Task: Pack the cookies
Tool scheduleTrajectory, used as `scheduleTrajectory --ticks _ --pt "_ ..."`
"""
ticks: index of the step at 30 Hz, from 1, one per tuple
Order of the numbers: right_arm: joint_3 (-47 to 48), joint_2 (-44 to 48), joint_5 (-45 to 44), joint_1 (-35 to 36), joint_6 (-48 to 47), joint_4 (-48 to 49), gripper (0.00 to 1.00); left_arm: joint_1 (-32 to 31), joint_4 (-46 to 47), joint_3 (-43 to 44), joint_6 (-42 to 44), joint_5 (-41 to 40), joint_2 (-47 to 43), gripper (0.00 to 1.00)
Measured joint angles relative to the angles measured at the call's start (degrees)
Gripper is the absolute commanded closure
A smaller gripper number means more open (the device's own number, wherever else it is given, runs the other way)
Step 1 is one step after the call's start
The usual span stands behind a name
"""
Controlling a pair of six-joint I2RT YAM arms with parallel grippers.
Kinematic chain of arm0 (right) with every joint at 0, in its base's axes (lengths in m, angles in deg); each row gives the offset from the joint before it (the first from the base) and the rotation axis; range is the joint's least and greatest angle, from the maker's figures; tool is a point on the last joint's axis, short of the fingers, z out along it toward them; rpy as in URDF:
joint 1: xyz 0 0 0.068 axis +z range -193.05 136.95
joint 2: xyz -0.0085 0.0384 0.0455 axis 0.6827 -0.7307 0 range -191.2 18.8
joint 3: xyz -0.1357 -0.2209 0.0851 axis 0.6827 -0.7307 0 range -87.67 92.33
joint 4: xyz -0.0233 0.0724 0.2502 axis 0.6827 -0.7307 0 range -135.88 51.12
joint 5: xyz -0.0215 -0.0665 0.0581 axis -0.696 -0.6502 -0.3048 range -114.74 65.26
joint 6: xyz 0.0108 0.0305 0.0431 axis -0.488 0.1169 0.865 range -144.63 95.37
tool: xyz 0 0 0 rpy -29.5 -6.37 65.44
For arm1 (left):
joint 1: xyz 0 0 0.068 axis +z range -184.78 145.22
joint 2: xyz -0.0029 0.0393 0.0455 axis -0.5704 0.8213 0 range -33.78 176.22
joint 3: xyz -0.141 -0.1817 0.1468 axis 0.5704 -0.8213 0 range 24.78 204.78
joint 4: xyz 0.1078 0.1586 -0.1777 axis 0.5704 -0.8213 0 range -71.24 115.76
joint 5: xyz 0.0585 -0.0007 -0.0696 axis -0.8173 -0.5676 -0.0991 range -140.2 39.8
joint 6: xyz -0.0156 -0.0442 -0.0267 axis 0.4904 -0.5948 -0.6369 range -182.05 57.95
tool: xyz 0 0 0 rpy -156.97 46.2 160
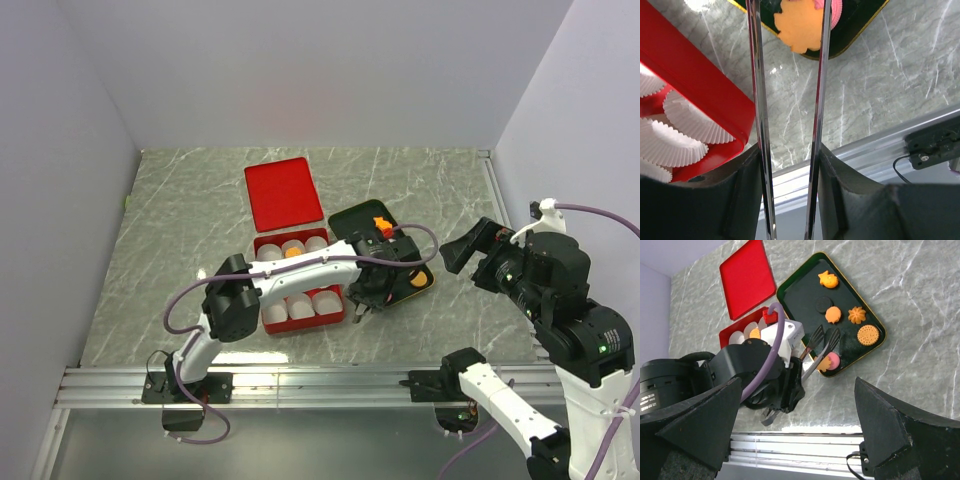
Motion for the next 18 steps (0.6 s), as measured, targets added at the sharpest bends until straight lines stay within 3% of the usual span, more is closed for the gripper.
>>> scheduleTrajectory --ticks 18 --pt "-0.5 -0.7 -0.4 0.0 -0.1 0.0 0.00 2.8 -1.2 5.2 1.1 -1.8 5.0 0.51"
